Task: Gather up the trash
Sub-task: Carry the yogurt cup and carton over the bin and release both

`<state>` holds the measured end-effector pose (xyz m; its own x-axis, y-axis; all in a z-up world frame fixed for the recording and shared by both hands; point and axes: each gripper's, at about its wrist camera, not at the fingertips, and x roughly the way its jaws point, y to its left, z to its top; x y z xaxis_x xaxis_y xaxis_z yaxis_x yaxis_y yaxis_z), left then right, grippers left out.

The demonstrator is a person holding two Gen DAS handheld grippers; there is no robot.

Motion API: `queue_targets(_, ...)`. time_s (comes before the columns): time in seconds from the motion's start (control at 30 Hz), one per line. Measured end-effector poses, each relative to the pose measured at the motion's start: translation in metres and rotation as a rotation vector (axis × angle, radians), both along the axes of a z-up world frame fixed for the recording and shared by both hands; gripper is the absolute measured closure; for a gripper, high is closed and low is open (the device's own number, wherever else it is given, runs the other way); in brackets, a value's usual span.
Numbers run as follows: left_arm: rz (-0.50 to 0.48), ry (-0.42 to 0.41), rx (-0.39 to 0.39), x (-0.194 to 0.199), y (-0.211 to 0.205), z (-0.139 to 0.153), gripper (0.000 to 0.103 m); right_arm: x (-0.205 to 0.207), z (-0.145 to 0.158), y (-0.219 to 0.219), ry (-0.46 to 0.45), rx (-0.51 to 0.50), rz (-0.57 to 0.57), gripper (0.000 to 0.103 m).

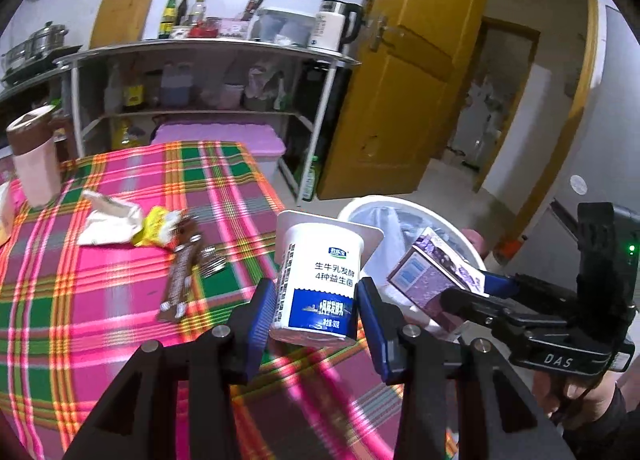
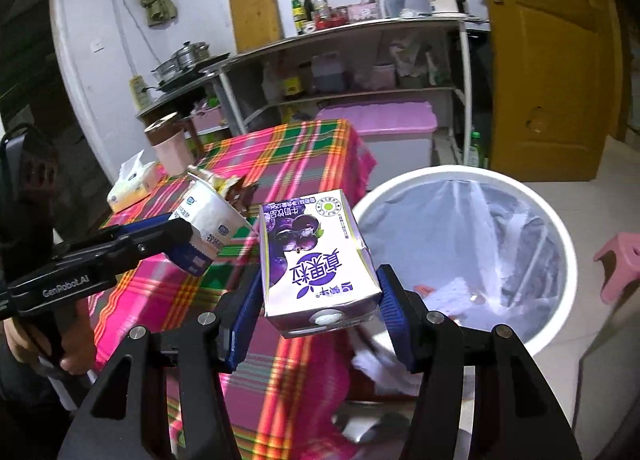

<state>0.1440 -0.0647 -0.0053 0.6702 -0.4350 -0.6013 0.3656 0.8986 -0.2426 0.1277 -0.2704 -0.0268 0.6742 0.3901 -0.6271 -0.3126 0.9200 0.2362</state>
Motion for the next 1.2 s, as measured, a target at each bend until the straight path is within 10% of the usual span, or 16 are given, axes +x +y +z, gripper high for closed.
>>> queue_targets(1.2,-0.233,0.089,0.065,0.069,-0.125,-0.033,0.058,0.027,-0.031,-0.085,0.116,-0.015,-0.21,0.045)
